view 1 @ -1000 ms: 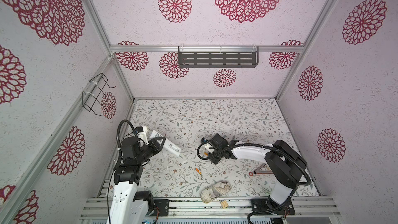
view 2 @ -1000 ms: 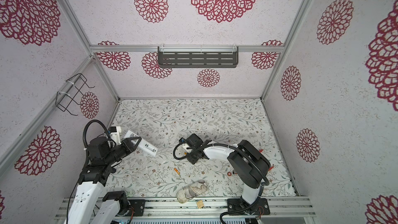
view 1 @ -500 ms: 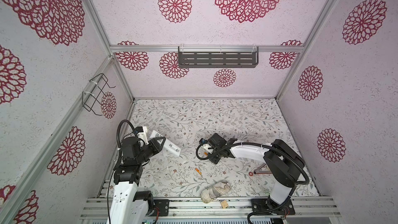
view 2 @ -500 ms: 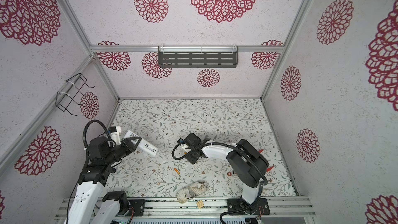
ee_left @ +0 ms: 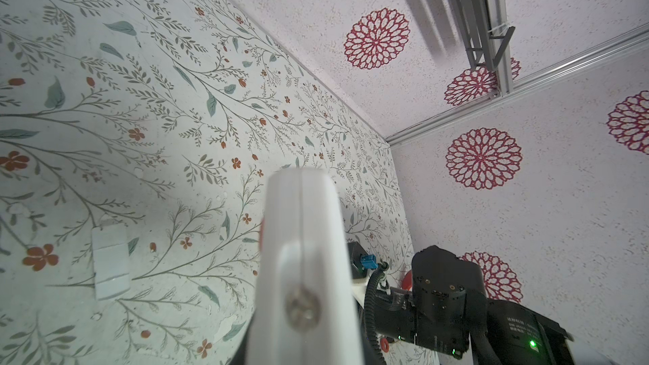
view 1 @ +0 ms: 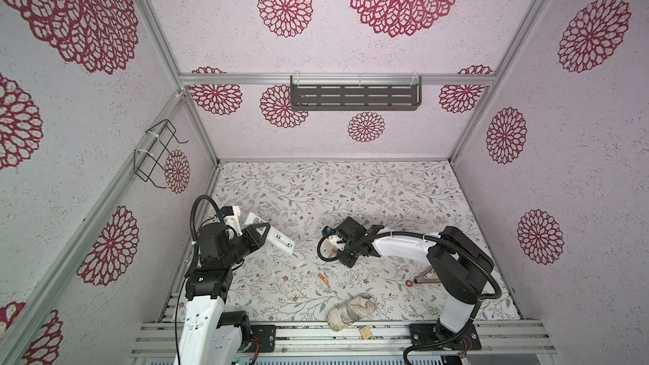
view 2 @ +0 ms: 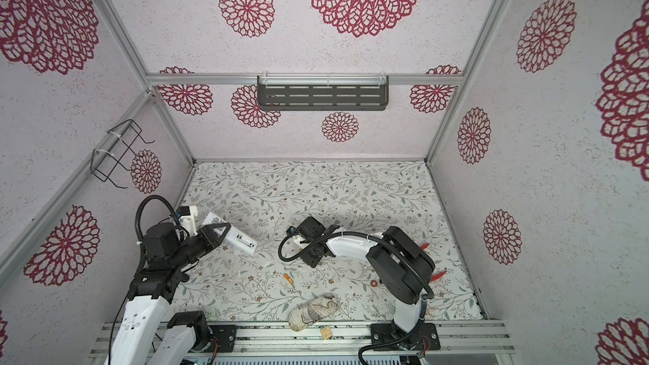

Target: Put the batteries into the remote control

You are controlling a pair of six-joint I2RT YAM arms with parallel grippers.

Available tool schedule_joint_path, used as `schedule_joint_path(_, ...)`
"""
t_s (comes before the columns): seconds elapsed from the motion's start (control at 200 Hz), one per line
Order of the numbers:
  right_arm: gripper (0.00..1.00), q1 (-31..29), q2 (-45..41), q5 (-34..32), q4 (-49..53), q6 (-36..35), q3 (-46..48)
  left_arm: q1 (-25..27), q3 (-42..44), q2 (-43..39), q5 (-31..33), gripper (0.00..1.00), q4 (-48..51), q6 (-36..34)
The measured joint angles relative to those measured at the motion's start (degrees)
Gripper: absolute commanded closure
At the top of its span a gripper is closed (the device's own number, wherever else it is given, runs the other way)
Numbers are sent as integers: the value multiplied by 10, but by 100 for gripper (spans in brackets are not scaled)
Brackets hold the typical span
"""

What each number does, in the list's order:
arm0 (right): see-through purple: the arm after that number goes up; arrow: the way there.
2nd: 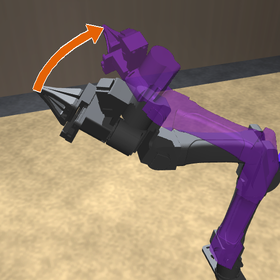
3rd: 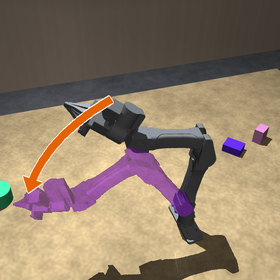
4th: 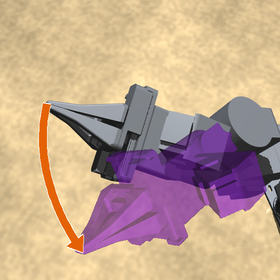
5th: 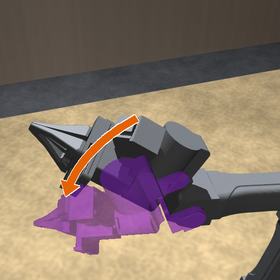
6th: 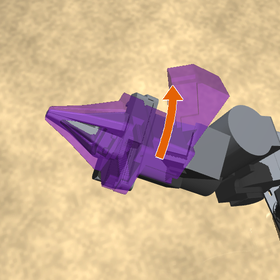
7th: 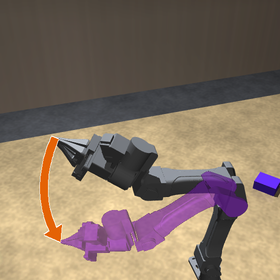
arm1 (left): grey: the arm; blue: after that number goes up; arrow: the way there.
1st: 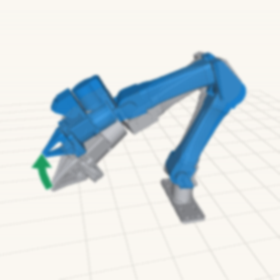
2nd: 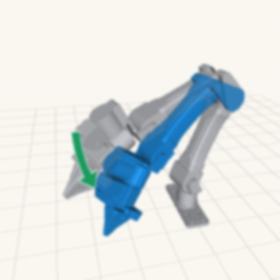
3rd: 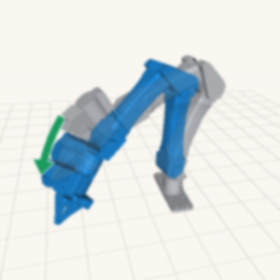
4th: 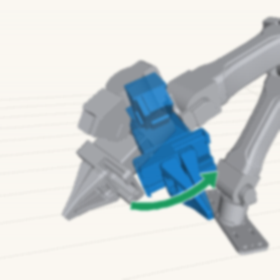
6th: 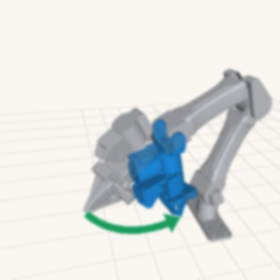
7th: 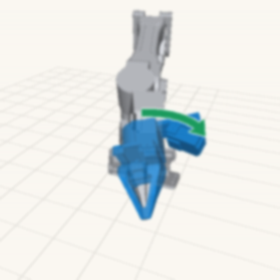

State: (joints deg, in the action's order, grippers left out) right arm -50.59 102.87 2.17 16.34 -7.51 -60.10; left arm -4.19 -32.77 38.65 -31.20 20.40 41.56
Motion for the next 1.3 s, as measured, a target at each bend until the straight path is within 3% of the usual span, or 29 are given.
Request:
schedule_joint_path(0.25, 89, 0, -3, 1, -5, 2, 4, 8, 2, 24, -13, 100, -18, 5)
schedule_joint_path(0.785, 89, -38, -144, 10, 32, 68, 42, 125, 106, 107, 0, 100, -186, 41)
schedule_joint_path(1.051, 89, -82, -162, 11, 67, 123, -13, 130, 113, 115, -6, 100, -245, 44)
schedule_joint_path(1.301, 89, -101, -130, 11, 80, 163, -87, 132, 113, 115, -10, 100, -258, 44)
